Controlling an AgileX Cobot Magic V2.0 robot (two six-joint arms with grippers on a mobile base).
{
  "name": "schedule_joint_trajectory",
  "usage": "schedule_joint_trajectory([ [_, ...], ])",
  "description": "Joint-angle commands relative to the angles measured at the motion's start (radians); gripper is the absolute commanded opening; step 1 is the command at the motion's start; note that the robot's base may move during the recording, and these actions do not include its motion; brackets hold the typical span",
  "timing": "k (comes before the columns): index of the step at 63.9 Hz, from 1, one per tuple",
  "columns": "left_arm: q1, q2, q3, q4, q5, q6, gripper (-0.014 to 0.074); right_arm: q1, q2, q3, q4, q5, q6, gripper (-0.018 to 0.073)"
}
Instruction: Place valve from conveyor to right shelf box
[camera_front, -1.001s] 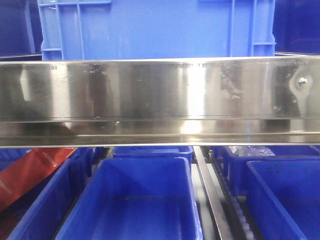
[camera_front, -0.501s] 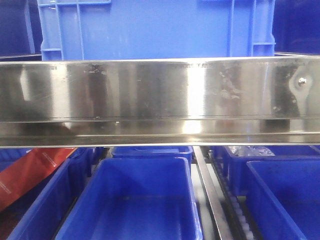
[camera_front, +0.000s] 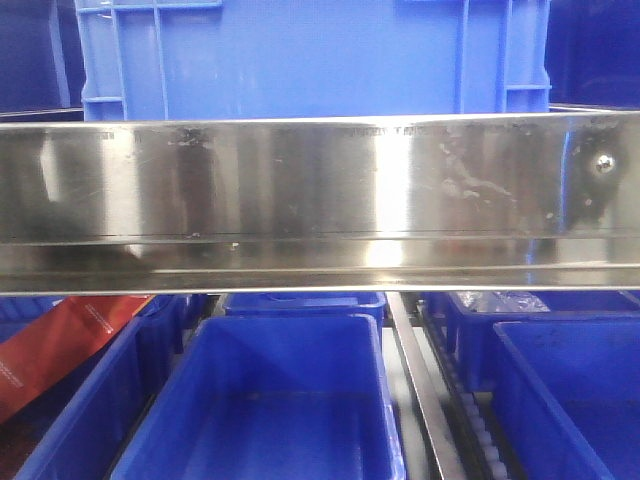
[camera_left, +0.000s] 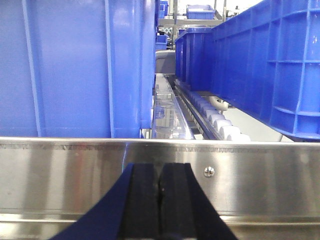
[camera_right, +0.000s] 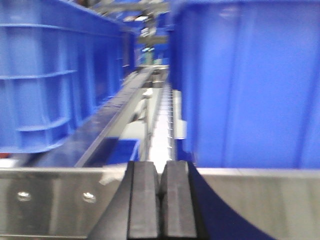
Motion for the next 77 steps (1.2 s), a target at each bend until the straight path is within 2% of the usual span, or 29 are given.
schedule_joint_trajectory([
  [1, -0.008, -0.006, -0.003, 0.003, -0.019, -0.007, -0.0111, -0.013, -0.057, 0.056, -0.056, -0.051, 0.07, -0.0158],
  [8, -0.008, -0.006, -0.003, 0.003, -0.019, -0.007, -0.0111, -0.027, -0.08, 0.123, -0.056, -0.061, 0.07, -0.0158],
  [28, -0.008, -0.006, -0.003, 0.003, -0.019, -0.007, -0.0111, -0.095, -0.08, 0.123, -0.05, -0.066, 0.07, -0.0158],
  [77, -0.008, -0.006, -0.003, 0.003, -0.019, -0.007, -0.0111, -0.097, -0.08, 0.123, -0.05, -0.084, 0.008, -0.0158],
])
